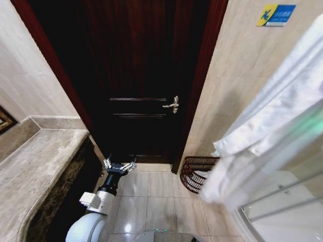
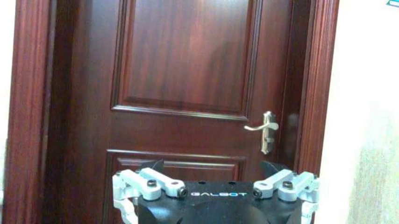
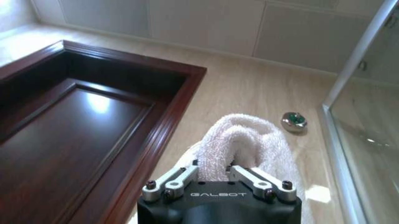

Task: Discard the used towel into the hamper.

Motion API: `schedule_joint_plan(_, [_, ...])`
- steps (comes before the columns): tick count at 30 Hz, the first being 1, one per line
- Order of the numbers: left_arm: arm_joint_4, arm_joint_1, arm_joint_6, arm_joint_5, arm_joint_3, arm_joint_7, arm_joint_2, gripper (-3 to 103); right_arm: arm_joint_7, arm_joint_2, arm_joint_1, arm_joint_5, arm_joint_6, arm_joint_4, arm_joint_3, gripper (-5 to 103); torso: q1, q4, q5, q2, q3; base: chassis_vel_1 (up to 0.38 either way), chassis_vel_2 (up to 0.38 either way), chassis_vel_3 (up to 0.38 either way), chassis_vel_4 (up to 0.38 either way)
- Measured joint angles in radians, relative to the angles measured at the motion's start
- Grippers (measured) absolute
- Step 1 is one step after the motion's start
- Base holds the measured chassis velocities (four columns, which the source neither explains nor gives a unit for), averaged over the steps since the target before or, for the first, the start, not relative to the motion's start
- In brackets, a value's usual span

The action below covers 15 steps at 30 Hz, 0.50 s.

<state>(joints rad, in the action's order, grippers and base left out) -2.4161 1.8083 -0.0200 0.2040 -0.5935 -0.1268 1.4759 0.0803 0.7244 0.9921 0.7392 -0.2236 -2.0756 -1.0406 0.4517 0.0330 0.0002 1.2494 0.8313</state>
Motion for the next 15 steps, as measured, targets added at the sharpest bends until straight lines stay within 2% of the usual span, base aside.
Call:
schedule_joint_plan(8, [0.0,0.0,0.0,0.0,0.0,0.0,0.0,100,0.0,-0.011,-0.191,-0.03,-0.032,0.107,0.145,10,0.001,0.0002,-0.0001,0.0,0.0,0.007,-0.004,-0.004,0.005])
schedule_joint_plan(15, [0.0,0.0,0.0,0.0,0.0,0.0,0.0,100,0.003,0.01,-0.251,-0.062,-0.052,0.162,0.219,10,0.001,0.0001,-0.0005,0.0,0.0,0.0,0.0,0.0,0.0])
